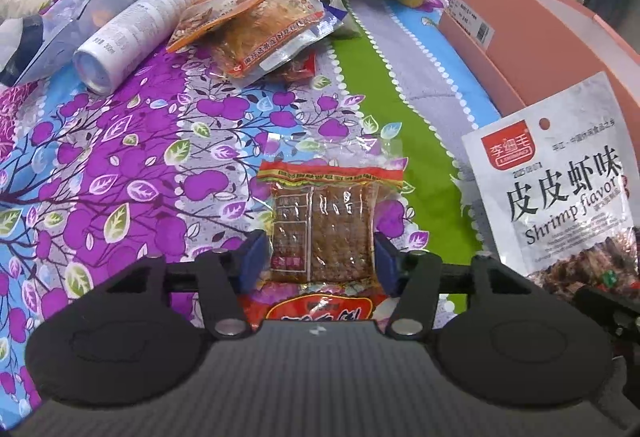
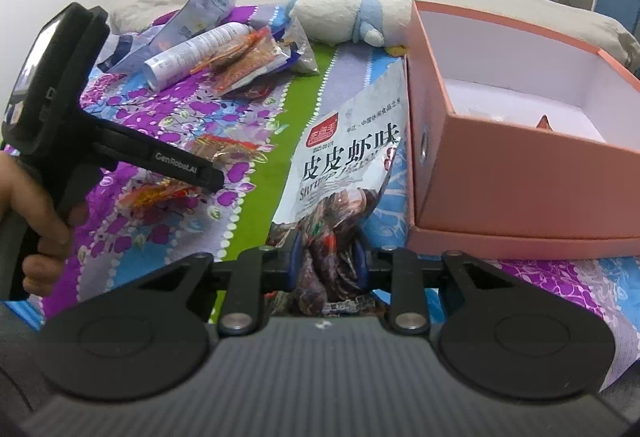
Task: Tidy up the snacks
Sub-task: 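Lift meat-strip pack with left gripper while right gripper lifts shrimp bag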
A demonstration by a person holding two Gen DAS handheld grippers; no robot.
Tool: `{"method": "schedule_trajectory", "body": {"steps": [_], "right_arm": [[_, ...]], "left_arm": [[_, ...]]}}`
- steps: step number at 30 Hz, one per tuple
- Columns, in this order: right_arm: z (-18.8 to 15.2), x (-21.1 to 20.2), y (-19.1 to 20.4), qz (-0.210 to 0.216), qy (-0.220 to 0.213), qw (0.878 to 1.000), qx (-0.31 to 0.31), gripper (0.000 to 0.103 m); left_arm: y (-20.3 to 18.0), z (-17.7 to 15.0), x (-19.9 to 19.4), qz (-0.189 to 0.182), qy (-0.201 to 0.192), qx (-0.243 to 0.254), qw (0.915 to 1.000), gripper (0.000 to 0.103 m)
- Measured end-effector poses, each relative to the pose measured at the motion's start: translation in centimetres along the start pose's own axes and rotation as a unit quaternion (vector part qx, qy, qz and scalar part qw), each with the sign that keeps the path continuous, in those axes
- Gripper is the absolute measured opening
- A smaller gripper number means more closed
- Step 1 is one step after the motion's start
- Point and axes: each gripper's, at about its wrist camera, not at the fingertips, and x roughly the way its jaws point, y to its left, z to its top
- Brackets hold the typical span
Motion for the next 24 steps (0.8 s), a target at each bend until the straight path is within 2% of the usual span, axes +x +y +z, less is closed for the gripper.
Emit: {"method": "schedule_trajectory", "body": {"steps": [3,9,16,24], "right_arm": [[0.3,-0.3,0.3,0.001,-0.005,1.0,-0.005,0.028],[1.1,-1.1,0.4,0.001,-0.016,1.0,-0.003,0.027],[2.7,-2.8,0.5,0.007,-0.04,0.999,0.001,0.027],[5.2,-5.5,0.1,0.007,-0.085,0.996,0.012,0.027]], "left_arm": [[0.5,-0.2,-0.6,-0.008,-0.003,-0.016,0.9998,0.057],[1.3,-0.6,-2.3,-0.017,-0.008,-0.055,0.9983,0.055],[1.0,0.1,-6.4,-0.026,-0.033,-0.071,0.9966,0.055],[-0.4,3.4,-12.1,-0.045,-0.094,-0.06,0.9927,0.055]]}}
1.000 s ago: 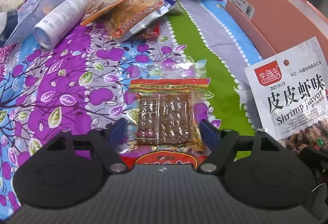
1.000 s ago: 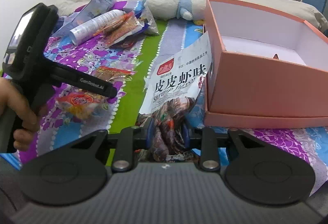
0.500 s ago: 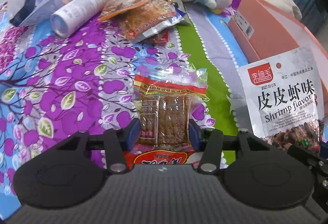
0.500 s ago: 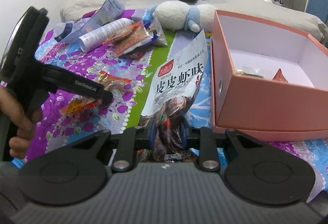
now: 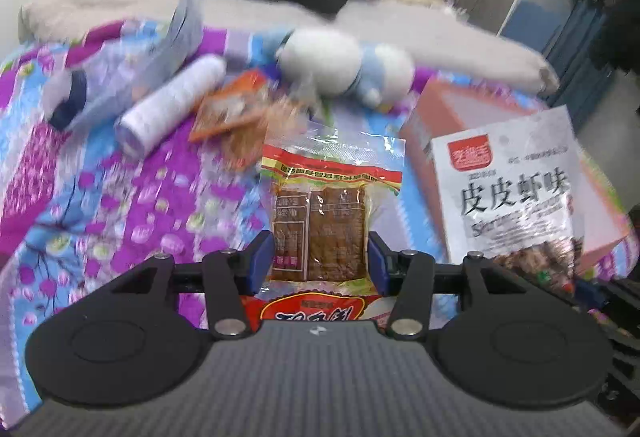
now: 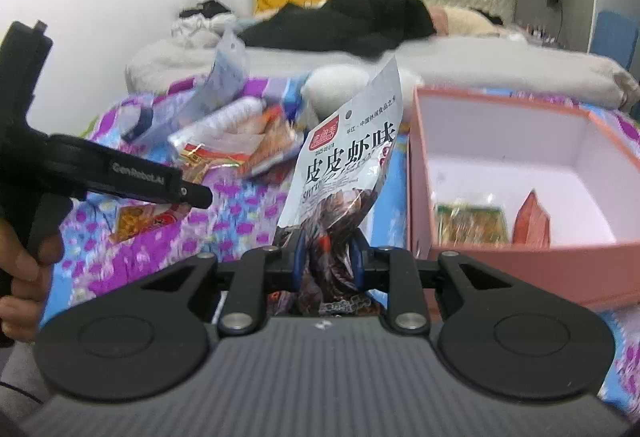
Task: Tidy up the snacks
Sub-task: 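Lift meat-strip pack with left gripper while right gripper lifts shrimp bag, then carry both packs over the pink box and open both grippers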
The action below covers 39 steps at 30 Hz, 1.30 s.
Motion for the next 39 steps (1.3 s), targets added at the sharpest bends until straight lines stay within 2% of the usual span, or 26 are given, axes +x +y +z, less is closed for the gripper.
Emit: {"method": "schedule_trajectory", "body": {"steps": [9,15,22,27,39], "right_arm": [[3.1,-3.3,-2.6,-0.027,-0.053,0.998,0.02,0.027],[3.8,-4.2,-6.8,-0.071,-0.068,0.994,0.048,0.027],[4.2,-2.9,-12.3,-0.116,-0.053,0.989,0.082,0.027],[4.1,-1.2,-15.6,-0.13,-0.03,0.986,0.102,0.027],[2.8,4.7,-21.4,-0.123,0.023,0.982,0.143,0.027]], "left_arm": [[-5.2,3.7,-3.6,-0.051,-0.053,0.022,0.997,0.055],[-10.7,5.0,-2.0,-0.086,-0.054,0.062,0.9929,0.055],[-16.3,5.7,2.2,-0.117,-0.023,0.077,0.9899,0.055],[-19.3,6.1,5.5,-0.126,0.007,0.086,0.9883,0.055],[-23.9,7.6,14.8,-0.107,0.072,0.115,0.985,0.056]]}}
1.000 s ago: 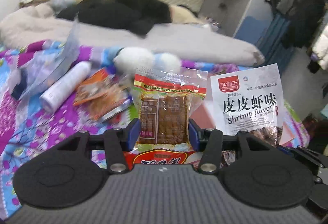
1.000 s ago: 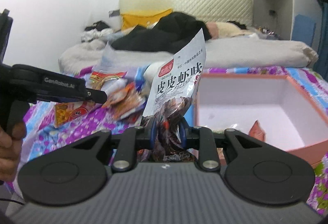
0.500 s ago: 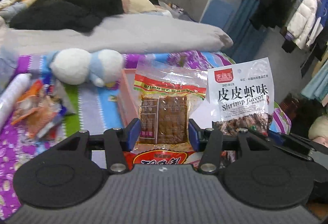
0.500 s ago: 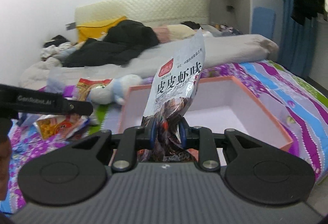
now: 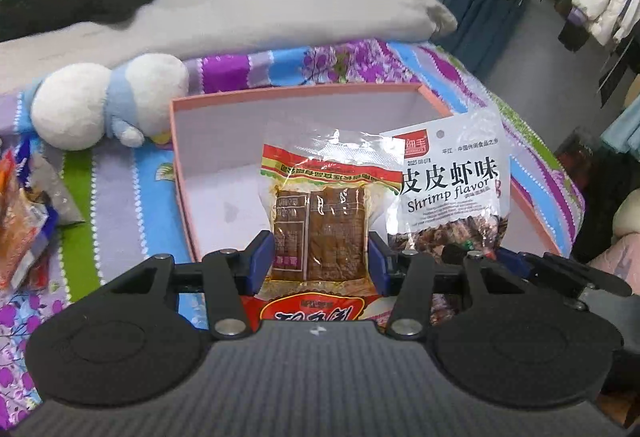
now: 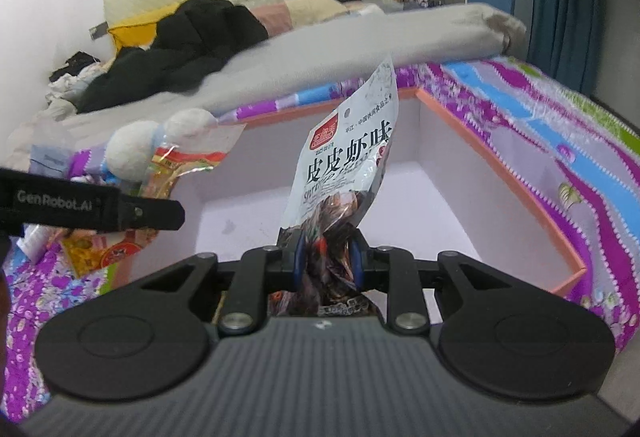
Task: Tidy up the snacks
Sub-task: 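Carry both packs over the pink box and open both grippers, then withdraw both open grippers up away from the pink box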
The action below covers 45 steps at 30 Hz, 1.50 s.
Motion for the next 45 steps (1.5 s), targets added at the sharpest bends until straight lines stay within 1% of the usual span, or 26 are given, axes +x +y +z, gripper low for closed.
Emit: {"method": "schedule_trajectory", "body": {"steps": [7,8,9,10,11,12,14,16,18,21,23,27,34,36,39,45], "right_arm": [[-0.5,2.8,-1.3,0.002,0.026,1.0,0.009,0.028],[-0.5,3.1,-1.5,0.001,0.029,1.0,0.01,0.029],[-0.6,3.2,-1.5,0.009,0.031,0.999,0.012,0.033],[-0.7,3.2,-1.6,0.019,0.032,0.999,0.014,0.04],[-0.6,3.3,-1.6,0.023,0.033,0.999,0.016,0.045],[-0.6,3.2,-1.6,0.019,0.03,0.999,0.016,0.053],[-0.5,3.1,-1.4,0.019,0.024,0.999,0.011,0.053],[-0.4,2.8,-1.4,0.021,0.02,1.0,0.011,0.052],[-0.3,2.5,-1.3,0.022,0.017,1.0,0.009,0.052],[-0.2,1.3,-1.0,0.023,0.007,1.0,0.006,0.052],[-0.1,0.2,-0.7,0.022,-0.002,1.0,0.004,0.052],[0.0,-2.1,0.1,0.023,-0.022,0.999,0.003,0.052],[-0.4,-6.4,1.9,0.031,-0.057,0.998,-0.004,0.052],[-0.7,-7.2,2.7,0.022,-0.069,0.997,-0.01,0.052],[-0.9,-8.3,3.8,0.036,-0.079,0.996,-0.011,0.052],[-1.5,-10.5,5.5,0.047,-0.093,0.994,-0.023,0.052]], "left_arm": [[-0.1,1.1,3.4,0.01,0.023,0.01,0.9996,0.057],[-0.1,1.1,3.6,0.008,0.026,0.01,0.9996,0.059],[-0.1,1.2,3.8,0.004,0.026,0.007,0.9996,0.063],[0.0,1.2,3.9,-0.002,0.028,0.001,0.9996,0.066],[0.2,1.1,3.8,-0.006,0.028,-0.005,0.9996,0.068],[0.2,1.1,3.9,-0.006,0.027,-0.007,0.9996,0.068],[0.2,1.2,3.8,0.001,0.028,-0.006,0.9996,0.069],[0.1,1.2,3.5,-0.001,0.026,-0.006,0.9997,0.07],[0.0,1.2,2.7,-0.004,0.021,-0.006,0.9998,0.075],[-0.4,1.1,1.1,-0.004,0.009,-0.003,0.9999,0.082],[-0.7,0.9,-0.3,-0.005,-0.003,0.002,1.0,0.085],[-1.2,0.5,-3.4,-0.008,-0.027,0.011,0.9996,0.085],[-1.7,-1.4,-9.5,0.001,-0.073,0.025,0.997,0.085],[-1.5,-2.0,-11.0,0.003,-0.084,0.024,0.9962,0.085],[-1.0,-2.9,-12.9,0.009,-0.095,0.019,0.9952,0.085],[0.3,-4.8,-16.7,0.023,-0.118,0.013,0.9927,0.085]]}}
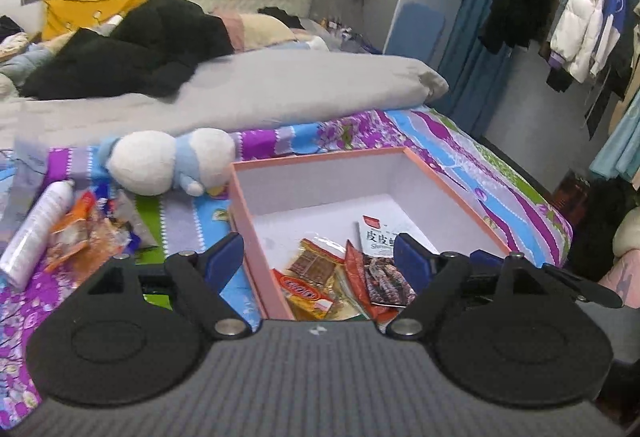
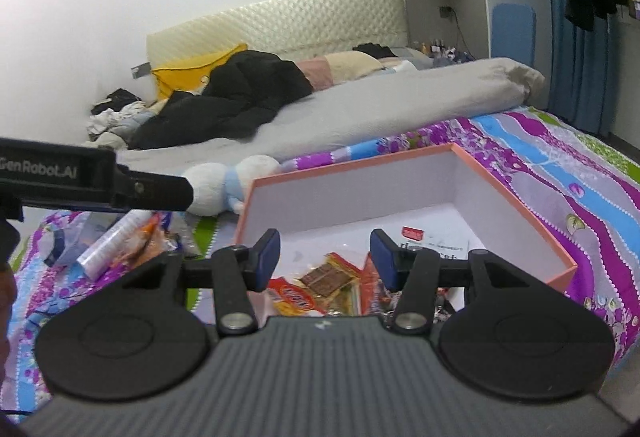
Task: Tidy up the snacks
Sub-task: 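Withdraw both open grippers up away from the pink box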
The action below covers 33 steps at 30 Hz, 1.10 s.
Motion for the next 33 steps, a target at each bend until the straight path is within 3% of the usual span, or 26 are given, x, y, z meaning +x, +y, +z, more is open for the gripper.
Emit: {"method": "schedule_trajectory", "body": {"steps": [26,33], "right_arm": [[-4.9,-4.9,9.4,0.097,-0.011,0.994,-0.046,0.052],[-7.0,-5.7,11.2,0.112,-0.001,0.992,-0.057,0.052]], "left_arm": [[7.8,-8.3,-12.6,0.074,-0.052,-0.046,0.9948,0.085],[9.4,-11.4,-13.7,0.085,-0.035,-0.073,0.9931,0.085]]}}
